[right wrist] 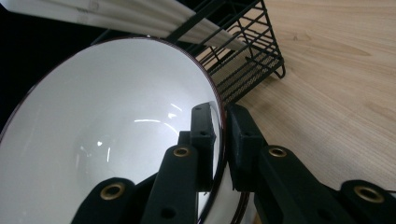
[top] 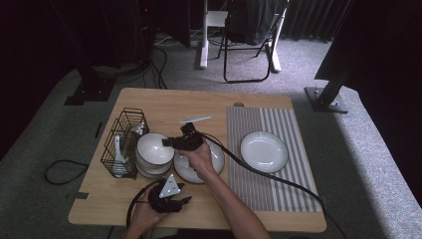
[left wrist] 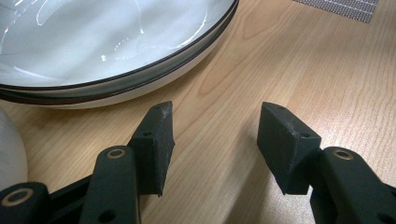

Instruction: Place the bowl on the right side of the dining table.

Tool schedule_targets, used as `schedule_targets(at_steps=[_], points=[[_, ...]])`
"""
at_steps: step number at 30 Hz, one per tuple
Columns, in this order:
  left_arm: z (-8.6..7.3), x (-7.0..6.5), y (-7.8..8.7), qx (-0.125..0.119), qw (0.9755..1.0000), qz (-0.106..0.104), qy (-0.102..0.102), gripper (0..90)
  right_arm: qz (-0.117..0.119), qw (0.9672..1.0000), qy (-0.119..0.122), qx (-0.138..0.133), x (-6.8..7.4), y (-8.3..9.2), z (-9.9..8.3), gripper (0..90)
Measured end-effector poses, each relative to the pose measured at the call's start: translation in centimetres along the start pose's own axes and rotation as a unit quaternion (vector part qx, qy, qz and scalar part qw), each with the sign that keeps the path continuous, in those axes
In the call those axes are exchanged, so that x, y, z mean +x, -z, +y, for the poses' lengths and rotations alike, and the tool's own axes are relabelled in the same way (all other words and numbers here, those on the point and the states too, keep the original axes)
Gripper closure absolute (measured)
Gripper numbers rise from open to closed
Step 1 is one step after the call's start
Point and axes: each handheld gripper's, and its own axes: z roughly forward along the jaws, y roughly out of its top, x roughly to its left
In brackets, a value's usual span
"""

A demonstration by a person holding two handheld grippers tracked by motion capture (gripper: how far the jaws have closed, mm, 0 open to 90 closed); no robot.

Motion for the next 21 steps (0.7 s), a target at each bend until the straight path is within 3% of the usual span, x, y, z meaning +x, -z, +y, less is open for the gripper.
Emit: schedule_targets(at_steps=[3,21], points=[[0.0,0.0,0.0,-0.001,1.0000,-0.001,0.002,46.8,0.007,0.9997,-0.020,-0.010,-0.7,0.5,-0.2,82.3],[0.0,0.0,0.0,-0.001,1.0000,-0.001,0.003,46.7,0.006,0.9979,-0.046,-0.046,-2.8,3.5,-0.1,82.2]])
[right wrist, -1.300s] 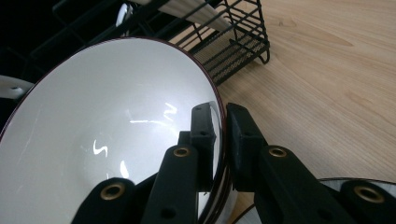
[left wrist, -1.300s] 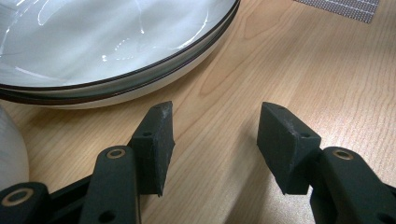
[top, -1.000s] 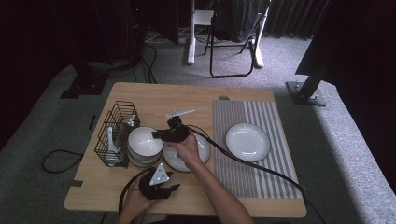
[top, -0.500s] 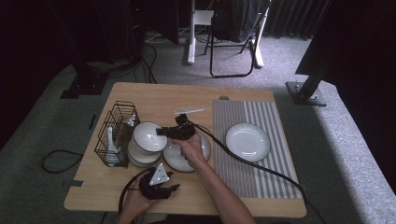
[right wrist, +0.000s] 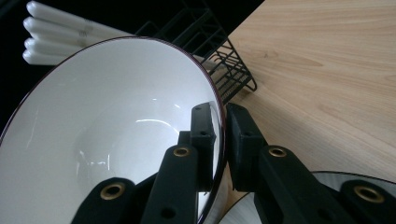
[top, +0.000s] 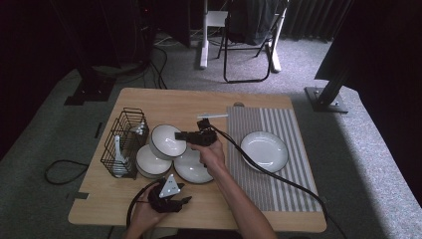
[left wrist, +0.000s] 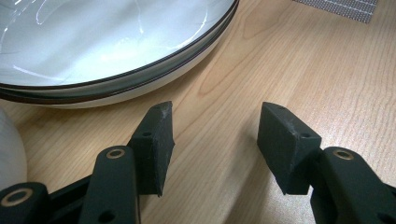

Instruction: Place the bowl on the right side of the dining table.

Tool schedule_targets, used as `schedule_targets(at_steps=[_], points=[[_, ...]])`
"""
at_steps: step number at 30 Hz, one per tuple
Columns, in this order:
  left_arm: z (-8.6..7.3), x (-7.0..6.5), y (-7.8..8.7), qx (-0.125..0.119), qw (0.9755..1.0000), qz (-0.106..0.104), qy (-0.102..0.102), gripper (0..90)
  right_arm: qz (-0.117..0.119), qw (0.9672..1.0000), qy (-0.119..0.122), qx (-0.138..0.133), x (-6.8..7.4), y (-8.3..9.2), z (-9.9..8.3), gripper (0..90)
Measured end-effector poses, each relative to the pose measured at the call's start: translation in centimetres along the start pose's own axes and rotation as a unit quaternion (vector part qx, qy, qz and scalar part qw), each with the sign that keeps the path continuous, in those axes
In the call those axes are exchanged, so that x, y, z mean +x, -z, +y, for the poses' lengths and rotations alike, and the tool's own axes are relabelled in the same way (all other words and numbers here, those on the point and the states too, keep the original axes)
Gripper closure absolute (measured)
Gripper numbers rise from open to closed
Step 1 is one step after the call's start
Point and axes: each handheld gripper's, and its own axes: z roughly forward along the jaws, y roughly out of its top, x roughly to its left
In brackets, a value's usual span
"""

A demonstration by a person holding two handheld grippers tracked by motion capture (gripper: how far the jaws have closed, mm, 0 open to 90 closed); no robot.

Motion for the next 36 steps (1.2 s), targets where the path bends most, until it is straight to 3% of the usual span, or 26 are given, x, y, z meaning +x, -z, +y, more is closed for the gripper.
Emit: schedule_targets(at_steps=[14,36], points=[[0.0,0.0,0.0,0.000,1.0000,0.000,-0.001,46.5,-0.013,0.9994,-0.013,-0.029,-1.8,2.9,0.6,82.1],[0.0,0.0,0.0,0.000,1.0000,0.000,0.000,46.5,-0.012,0.9955,-0.066,-0.067,-5.4,6.7,-0.3,82.1]])
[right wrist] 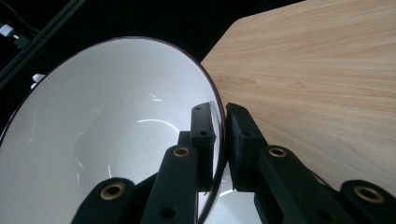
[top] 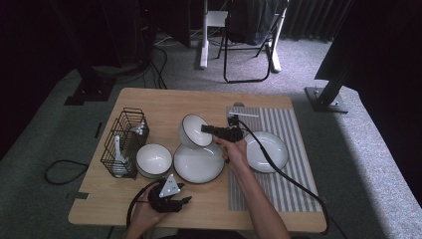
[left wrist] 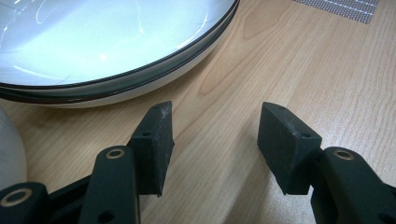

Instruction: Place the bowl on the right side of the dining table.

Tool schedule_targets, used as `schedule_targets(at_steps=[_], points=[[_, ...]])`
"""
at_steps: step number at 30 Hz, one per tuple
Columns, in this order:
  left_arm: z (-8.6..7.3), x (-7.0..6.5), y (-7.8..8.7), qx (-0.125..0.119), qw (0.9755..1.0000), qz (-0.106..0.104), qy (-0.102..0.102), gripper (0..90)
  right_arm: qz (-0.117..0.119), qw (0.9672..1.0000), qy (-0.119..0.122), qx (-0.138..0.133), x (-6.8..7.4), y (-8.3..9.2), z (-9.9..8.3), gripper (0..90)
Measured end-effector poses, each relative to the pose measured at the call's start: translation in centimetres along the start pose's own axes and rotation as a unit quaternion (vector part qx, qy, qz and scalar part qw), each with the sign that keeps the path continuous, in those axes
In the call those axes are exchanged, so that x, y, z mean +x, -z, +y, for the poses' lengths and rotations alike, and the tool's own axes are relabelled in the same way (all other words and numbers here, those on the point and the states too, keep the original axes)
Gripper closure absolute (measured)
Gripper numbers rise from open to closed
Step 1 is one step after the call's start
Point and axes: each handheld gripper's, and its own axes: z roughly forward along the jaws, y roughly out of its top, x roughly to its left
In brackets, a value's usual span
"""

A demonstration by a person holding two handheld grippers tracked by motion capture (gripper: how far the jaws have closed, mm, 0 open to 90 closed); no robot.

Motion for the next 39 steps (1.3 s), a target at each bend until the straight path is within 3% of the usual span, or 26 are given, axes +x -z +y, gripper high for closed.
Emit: schedule_targets(at_steps=[24,39], points=[[0.0,0.0,0.0,0.001,1.0000,-0.001,0.001,46.4,-0.054,0.9979,-0.024,-0.026,-4.2,5.1,-0.9,82.2],[0.0,0.0,0.0,0.000,1.0000,0.000,0.001,46.3,-0.093,0.9941,-0.033,-0.045,-6.1,8.8,-1.1,82.2]])
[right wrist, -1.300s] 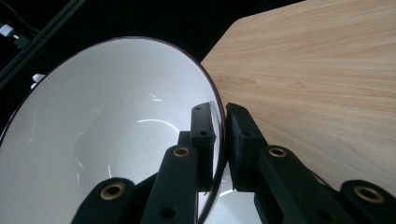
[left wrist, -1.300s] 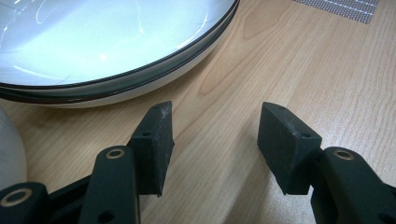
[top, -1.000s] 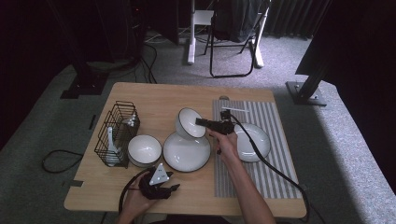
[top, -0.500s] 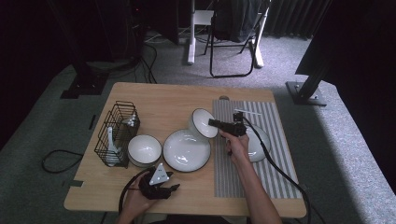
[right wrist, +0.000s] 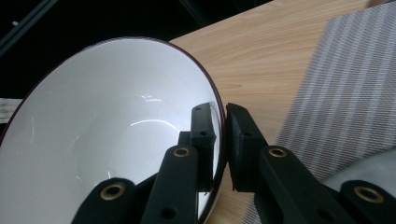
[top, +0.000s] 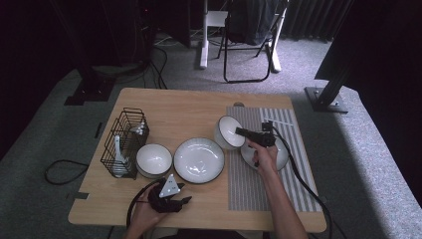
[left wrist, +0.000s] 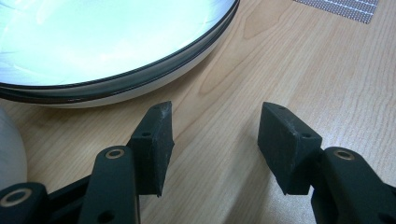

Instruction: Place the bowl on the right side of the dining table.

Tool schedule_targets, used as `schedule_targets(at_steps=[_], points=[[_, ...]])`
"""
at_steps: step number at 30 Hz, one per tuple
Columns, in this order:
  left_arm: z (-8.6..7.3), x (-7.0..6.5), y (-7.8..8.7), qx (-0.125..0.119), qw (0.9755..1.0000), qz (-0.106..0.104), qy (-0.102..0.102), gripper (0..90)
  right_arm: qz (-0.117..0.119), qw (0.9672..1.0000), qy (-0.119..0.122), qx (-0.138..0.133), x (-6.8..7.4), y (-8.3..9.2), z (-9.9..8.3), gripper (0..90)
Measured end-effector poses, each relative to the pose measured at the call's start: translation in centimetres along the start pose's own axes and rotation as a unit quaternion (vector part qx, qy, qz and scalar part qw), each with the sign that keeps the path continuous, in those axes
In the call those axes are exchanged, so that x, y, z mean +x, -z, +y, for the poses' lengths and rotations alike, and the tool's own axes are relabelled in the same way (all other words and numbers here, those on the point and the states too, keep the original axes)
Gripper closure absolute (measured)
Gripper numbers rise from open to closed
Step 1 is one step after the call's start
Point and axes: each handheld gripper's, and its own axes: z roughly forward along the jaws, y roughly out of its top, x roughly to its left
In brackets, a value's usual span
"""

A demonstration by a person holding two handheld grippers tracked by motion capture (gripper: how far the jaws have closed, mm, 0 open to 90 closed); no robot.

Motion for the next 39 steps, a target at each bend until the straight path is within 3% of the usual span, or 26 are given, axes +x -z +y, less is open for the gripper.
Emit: schedule_targets(at_steps=[17,27,39], points=[[0.0,0.0,0.0,0.000,1.0000,0.000,0.000,46.0,-0.068,0.9976,0.002,-0.014,-3.0,5.2,0.0,82.1],[0.0,0.0,0.0,0.001,1.0000,0.000,0.000,46.0,-0.116,0.9932,0.010,-0.007,-4.1,7.2,-0.6,82.1],[0.0,0.0,0.0,0.000,1.0000,0.000,0.002,46.0,-0.154,0.9881,0.006,-0.004,-5.6,9.1,-1.3,82.1]])
